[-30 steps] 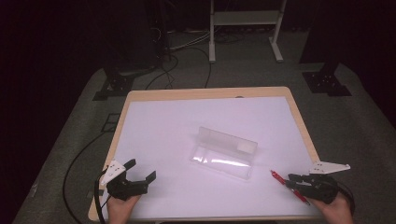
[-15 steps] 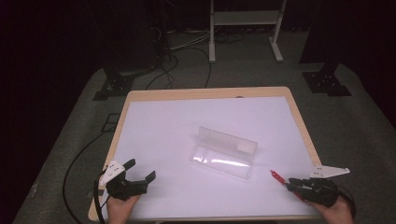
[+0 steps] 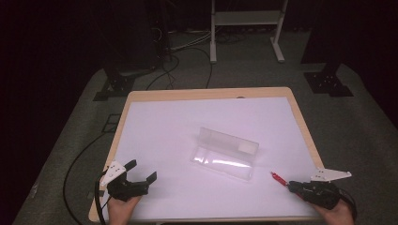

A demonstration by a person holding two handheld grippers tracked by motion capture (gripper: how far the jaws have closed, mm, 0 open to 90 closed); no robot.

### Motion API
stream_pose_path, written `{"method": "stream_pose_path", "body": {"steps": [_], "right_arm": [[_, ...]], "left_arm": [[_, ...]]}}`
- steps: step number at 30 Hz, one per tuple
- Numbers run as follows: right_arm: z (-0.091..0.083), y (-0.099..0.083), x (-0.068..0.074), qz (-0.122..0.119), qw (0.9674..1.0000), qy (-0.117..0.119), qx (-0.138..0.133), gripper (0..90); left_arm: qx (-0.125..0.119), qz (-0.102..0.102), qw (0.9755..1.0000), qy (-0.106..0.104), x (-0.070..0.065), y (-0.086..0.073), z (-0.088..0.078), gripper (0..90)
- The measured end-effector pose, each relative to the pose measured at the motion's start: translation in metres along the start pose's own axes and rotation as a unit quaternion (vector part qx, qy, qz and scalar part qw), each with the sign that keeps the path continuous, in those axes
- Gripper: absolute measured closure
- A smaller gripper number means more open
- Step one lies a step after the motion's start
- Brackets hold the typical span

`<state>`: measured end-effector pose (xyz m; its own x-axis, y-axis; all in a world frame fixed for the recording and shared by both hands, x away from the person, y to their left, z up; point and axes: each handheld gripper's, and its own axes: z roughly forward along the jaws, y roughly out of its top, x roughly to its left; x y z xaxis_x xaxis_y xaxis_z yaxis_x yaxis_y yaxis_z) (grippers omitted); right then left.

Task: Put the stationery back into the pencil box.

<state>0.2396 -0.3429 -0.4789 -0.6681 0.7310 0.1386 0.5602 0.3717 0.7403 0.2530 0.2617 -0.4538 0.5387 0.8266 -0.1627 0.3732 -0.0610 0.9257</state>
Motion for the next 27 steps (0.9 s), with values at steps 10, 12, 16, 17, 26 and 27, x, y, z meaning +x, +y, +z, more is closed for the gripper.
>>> {"method": "stream_pose_path", "body": {"steps": [10, 12, 16, 17, 26, 27], "right_arm": [[0.001, 0.01, 0.002, -0.006, 1.0, 0.005, 0.001, 78.9], [0.0, 0.016, 0.004, -0.007, 0.9999, 0.01, -0.006, 78.9], [-0.003, 0.025, 0.008, -0.016, 0.9997, 0.015, -0.013, 78.9], [-0.004, 0.026, 0.008, -0.018, 0.9996, 0.016, -0.014, 78.9], [-0.004, 0.045, 0.019, -0.035, 0.9983, 0.04, -0.023, 78.9], [-0.003, 0.047, 0.02, -0.037, 0.9981, 0.043, -0.024, 78.9]], "left_arm": [[-0.002, 0.0, 1.0, 0.0, 0.0, 0.0, -0.001, 0.0], [-0.001, 0.0, 1.0, 0.0, 0.001, 0.0, -0.001, 0.0], [-0.001, 0.0, 1.0, 0.0, 0.001, 0.0, -0.001, 0.0], [-0.001, 0.0, 1.0, 0.0, 0.001, 0.0, -0.001, 0.0], [-0.002, -0.001, 1.0, 0.0, 0.001, 0.0, -0.002, 0.0], [-0.002, -0.001, 1.0, 0.0, 0.001, 0.0, -0.002, 0.0]]}}
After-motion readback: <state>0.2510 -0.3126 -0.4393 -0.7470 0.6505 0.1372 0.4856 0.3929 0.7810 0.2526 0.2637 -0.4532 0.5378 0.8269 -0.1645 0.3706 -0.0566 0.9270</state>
